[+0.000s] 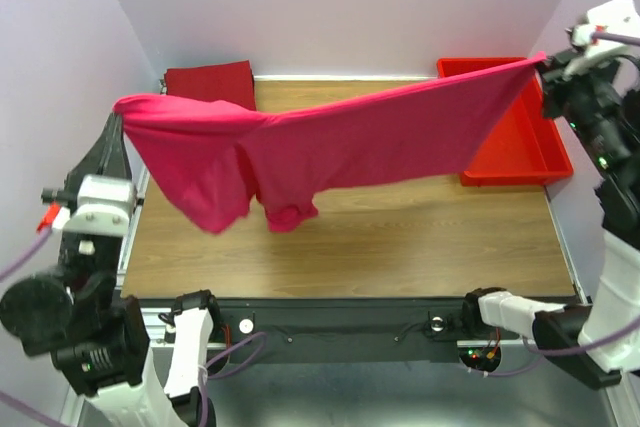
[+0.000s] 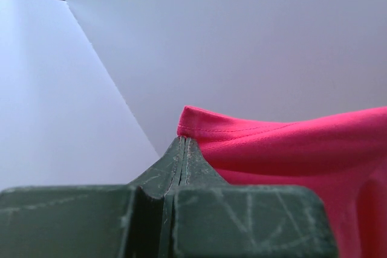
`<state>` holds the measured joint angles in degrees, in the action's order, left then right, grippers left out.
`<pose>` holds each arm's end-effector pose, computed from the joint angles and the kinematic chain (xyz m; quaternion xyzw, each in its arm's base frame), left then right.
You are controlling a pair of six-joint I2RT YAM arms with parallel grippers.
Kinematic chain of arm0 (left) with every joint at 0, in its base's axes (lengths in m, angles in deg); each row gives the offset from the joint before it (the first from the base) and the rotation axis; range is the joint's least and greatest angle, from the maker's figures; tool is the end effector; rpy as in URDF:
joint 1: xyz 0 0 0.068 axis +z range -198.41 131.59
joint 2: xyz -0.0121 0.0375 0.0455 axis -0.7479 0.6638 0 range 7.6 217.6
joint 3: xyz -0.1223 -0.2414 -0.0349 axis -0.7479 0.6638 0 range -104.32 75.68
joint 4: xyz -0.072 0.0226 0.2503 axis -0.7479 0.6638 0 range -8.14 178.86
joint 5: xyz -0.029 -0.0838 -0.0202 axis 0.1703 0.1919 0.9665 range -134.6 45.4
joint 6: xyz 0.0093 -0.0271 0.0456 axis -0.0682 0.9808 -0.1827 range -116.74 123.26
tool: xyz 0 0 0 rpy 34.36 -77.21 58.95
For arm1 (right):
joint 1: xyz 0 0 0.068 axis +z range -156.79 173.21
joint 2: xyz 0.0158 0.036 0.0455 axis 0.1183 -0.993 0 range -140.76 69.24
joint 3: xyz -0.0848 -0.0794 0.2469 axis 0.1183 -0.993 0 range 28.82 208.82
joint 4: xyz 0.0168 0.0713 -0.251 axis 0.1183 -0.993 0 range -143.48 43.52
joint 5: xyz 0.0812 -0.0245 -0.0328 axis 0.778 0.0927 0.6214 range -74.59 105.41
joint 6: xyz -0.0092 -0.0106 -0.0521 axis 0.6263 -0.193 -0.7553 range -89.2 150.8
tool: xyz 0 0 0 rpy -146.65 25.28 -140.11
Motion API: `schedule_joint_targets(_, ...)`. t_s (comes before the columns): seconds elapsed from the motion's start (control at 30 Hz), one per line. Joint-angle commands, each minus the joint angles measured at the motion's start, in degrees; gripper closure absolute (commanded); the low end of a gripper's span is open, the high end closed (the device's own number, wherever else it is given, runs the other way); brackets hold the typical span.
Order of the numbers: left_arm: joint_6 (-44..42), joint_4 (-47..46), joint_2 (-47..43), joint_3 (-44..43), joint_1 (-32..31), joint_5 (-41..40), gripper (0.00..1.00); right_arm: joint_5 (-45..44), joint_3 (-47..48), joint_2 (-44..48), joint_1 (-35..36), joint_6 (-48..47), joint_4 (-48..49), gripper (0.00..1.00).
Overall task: Fold and stack the t-shirts
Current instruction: Flatten the tshirt out
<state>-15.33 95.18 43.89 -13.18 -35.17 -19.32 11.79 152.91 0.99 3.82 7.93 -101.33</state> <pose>-0.0057 -0.0168 0.5680 0.2170 0.4086 0.1515 0.8735 0.1179 0.0198 0.5971 -0.1803 0.6774 -0.0982 0.7064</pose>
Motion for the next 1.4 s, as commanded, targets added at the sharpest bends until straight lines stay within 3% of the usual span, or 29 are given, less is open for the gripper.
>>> schedule_joint_targets(0.0,-1.5,1.2,-3.4,-3.1,0.2,-3.7,1.00,-0.7,3.8,3.9,-1.4,1.2,4.6,0.99)
schedule_joint_targets(0.3,-4.3,11.4,-4.0,-12.1,0.1,-0.5,1.00,-0.9,4.3,8.8,-3.6,-2.5,6.1,1.00)
schedule_joint_targets(0.5,-8.7,19.5,-1.1,-0.7,0.2,7.2,1.00,1.3,-21.4,11.6,-3.6,-5.4,10.5,1.00)
schedule_joint_targets(0.6,-10.0,19.7,0.8,6.2,0.1,9.0,1.00,3.4,-26.4,8.5,-3.6,-4.8,11.3,0.99)
schedule_joint_targets(0.7,-6.6,14.6,3.0,9.8,0.1,8.0,1.00,6.1,-22.9,2.5,-3.6,-2.7,12.1,0.99)
schedule_joint_targets(0.77,-3.2,8.5,8.3,7.3,0.2,4.9,1.00,6.6,-18.1,-0.7,-3.7,-1.6,13.2,0.99)
schedule_joint_targets(0.93,10.3,-6.2,20.9,-10.3,0.1,5.5,1.00,6.9,9.1,-15.3,-3.6,2.7,13.5,0.99)
schedule_joint_targets(1.0,13.8,-9.8,23.1,-18.6,0.1,9.3,1.00,6.9,16.2,-17.3,-3.5,4.1,13.6,0.99)
schedule_joint_targets(1.03,15.8,-10.8,23.7,-20.7,0.1,15.8,1.00,7.2,18.7,-17.8,-3.6,4.8,13.5,0.99)
schedule_joint_targets(1.1,17.3,-14.5,21.8,-20.9,0.2,24.4,1.00,9.8,17.5,-14.0,-3.5,5.2,14.3,0.99)
schedule_joint_targets(1.23,23.2,-20.4,12.4,-8.6,0.2,34.0,1.00,14.6,-1.3,-3.5,-3.7,7.8,17.4,1.00)
schedule_joint_targets(1.3,20.7,-19.3,12.4,-8.5,0.2,29.7,1.00,11.8,-5.0,-2.4,-3.5,7.9,18.8,1.00)
schedule_joint_targets(1.37,18.3,-10.4,16.6,-14.0,0.2,22.6,1.00,10.9,-3.6,-3.1,-3.6,7.6,19.2,1.00)
